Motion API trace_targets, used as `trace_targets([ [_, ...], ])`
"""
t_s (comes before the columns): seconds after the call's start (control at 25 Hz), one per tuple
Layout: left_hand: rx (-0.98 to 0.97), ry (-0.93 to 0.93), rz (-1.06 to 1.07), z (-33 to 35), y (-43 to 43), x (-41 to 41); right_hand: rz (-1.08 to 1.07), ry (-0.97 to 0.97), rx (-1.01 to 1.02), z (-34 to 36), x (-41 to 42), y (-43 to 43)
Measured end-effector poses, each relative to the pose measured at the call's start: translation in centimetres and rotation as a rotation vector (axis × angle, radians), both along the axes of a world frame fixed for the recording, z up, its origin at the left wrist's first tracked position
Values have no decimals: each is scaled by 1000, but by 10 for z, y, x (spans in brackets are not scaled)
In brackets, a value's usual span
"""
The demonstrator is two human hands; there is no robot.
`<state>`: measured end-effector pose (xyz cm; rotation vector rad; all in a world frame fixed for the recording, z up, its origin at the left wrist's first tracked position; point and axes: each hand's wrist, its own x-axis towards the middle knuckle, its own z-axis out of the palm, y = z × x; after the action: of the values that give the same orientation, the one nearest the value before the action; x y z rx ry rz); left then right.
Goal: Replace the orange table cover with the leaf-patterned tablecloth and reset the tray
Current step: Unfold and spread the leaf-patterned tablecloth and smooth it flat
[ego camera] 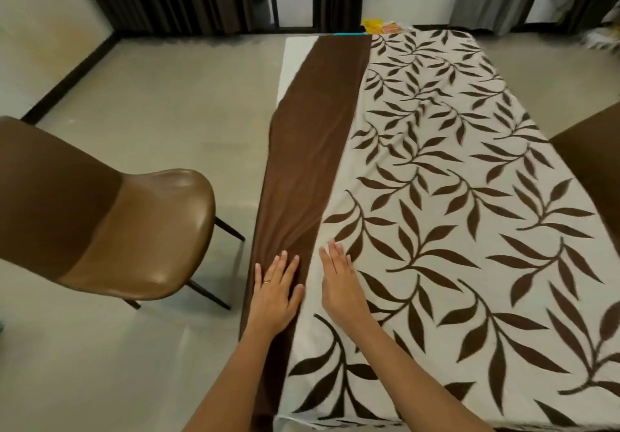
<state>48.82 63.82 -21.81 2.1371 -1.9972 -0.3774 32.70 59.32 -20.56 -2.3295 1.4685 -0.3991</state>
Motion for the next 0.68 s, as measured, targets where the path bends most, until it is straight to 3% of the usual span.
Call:
trace_targets([
  [0.12, 7, -58, -86, -4, 0, 44, -28, 6, 90, -9, 64, 2],
  [0.32, 1, -77, -352, 5, -16, 99, -103, 203, -57, -28, 84, 21],
  [0.56, 1, -34, -648, 15, -102, 84, -108, 154, 33, -21, 87, 19],
  [0.68, 22, -66, -734, 12, -148, 78, -231, 34, -9, -18, 89, 14],
])
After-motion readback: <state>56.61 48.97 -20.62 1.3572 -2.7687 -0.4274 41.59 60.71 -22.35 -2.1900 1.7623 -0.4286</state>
